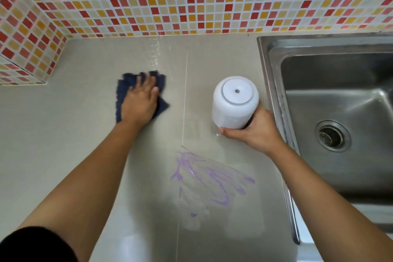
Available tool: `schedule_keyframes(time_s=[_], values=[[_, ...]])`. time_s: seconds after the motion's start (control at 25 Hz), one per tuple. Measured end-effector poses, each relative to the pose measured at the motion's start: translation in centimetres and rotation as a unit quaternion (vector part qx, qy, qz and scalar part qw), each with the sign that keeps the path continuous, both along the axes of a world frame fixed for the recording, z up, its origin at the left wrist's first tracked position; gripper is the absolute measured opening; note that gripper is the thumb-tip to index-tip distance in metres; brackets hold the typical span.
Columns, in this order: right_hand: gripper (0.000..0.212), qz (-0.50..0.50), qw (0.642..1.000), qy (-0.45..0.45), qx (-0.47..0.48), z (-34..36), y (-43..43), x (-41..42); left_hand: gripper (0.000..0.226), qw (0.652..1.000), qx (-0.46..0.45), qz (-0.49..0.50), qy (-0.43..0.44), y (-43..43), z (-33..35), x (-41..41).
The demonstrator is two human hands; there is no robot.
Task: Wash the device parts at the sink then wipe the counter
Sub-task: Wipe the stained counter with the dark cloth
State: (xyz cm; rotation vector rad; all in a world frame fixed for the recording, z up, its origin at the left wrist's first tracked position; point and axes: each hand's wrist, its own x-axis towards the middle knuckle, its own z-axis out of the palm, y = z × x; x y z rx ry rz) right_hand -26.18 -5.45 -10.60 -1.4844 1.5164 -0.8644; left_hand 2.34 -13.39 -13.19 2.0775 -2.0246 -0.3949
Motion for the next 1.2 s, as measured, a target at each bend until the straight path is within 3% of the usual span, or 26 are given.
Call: schedule_keyframes(time_s=[0.12,0.2,0.28,0.4,0.48,0.64,0.8,0.88,0.96,1.08,1.2], values=[[0.088,-0.027,0.999,-0.036,-0.014,0.7,-0.3,-1.1,0.060,0.981,0.012,-0.193,0.013,5.9,-0.1,-1.2],[0.087,-0.028,0.999,-0.038,-0.027,1.6,-0.6,-2.2,0.067,0.975,0.000,-0.220,0.025,10.0,0.2,2.4],[0.085,-0.024,0.999,-0.033,-0.035,2.3,-1.0,-3.1,0.061,0.988,-0.026,-0.148,0.033,9.8,0.7,6.5],[0.087,-0.025,0.998,-0.036,-0.042,3.0,-1.3,-3.6,0.044,0.998,-0.016,0.053,0.005,3.3,1.1,6.1],[0.088,-0.030,0.997,-0.047,-0.054,3.5,-1.5,-3.4,0.044,0.998,-0.007,0.055,-0.006,-1.0,1.0,0.9],[0.090,-0.045,0.994,-0.038,-0.090,4.0,-2.3,-3.7,0.046,0.989,-0.009,-0.146,0.015,-1.8,0.0,-10.0],[0.095,-0.038,0.995,-0.010,-0.092,4.6,-2.7,-4.8,0.058,0.918,-0.009,-0.395,0.029,4.7,0.3,-7.5],[0.095,-0.032,0.996,-0.005,-0.089,5.1,-2.7,-5.8,0.063,0.927,-0.009,-0.372,0.052,3.8,0.5,-3.0],[0.094,-0.032,0.996,-0.011,-0.088,5.4,-2.7,-6.7,0.061,0.964,-0.018,-0.261,0.053,0.1,0.4,-1.5],[0.093,-0.031,0.995,-0.018,-0.091,5.4,-2.2,-7.2,0.046,0.995,0.004,-0.100,0.001,-5.6,0.1,-7.0],[0.095,-0.030,0.995,-0.021,-0.097,5.2,-1.9,-7.0,0.046,0.983,0.011,-0.180,0.019,-6.8,0.4,-13.8]])
